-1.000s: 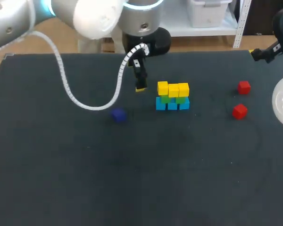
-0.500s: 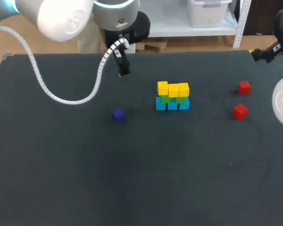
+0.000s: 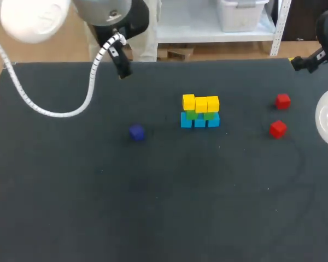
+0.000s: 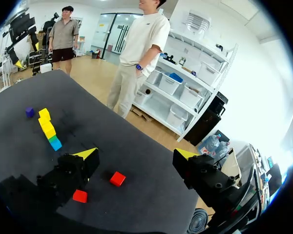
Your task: Place the blue cubes, place green cubes on the blue cubes, place the yellow cubes on the green cubes, then place the red cubes on the yellow cubes, and place purple cube on the red cubes.
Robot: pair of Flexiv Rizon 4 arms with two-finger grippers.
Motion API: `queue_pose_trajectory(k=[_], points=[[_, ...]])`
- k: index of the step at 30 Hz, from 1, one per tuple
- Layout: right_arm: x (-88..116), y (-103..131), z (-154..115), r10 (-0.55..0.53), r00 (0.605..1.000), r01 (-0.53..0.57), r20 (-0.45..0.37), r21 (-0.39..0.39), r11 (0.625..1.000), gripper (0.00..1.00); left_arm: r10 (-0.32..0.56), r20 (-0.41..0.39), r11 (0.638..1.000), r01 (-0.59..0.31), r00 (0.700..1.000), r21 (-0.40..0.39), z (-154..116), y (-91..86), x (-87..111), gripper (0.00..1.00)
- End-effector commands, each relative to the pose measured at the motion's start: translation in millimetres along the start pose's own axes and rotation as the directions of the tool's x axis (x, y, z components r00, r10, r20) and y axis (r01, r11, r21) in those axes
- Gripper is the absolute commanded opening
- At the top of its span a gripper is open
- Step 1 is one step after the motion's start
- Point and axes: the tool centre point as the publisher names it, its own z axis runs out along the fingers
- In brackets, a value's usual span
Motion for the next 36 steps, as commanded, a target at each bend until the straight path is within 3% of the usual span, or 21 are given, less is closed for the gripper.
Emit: queue_pose_trajectory(k=[1, 6, 21, 24, 27, 30, 36], points=[[0.0, 0.3, 0.0, -0.001, 1.000, 0.001, -0.001, 0.002, 1.000, 1.00, -0.020, 0.006, 1.000, 0.019, 1.000, 0.004, -2.3, -0.7, 19.8, 1.00], [0.0, 0.3, 0.0, -0.001, 1.000, 0.001, -0.001, 0.002, 1.000, 1.00, -0.005, -0.032, 1.000, 0.006, 0.999, 0.009, -0.6, -3.4, 17.2, 1.00], [0.0, 0.3, 0.0, -0.001, 1.000, 0.001, -0.001, 0.002, 1.000, 1.00, -0.005, -0.032, 1.000, 0.006, 0.999, 0.009, -0.6, -3.4, 17.2, 1.00], [0.0, 0.3, 0.0, -0.001, 1.000, 0.001, -0.001, 0.002, 1.000, 1.00, -0.173, 0.078, 0.984, 0.169, 0.982, 0.051, 2.2, 5.8, 5.5, 1.00], [0.0, 0.3, 0.0, -0.001, 1.000, 0.001, -0.001, 0.002, 1.000, 1.00, -0.271, 0.125, 0.961, 0.261, 0.954, 0.090, 8.3, 6.6, 4.9, 1.00], [0.0, 0.3, 0.0, -0.001, 1.000, 0.001, -0.001, 0.002, 1.000, 1.00, -0.349, 0.150, 0.935, 0.333, 0.925, 0.123, 14.5, 6.7, 7.7, 1.00], [0.0, 0.3, 0.0, -0.001, 1.000, 0.001, -0.001, 0.002, 1.000, 1.00, -0.469, 0.239, 0.882, 0.461, 0.850, 0.092, 21.8, 22.3, 18.3, 1.00]])
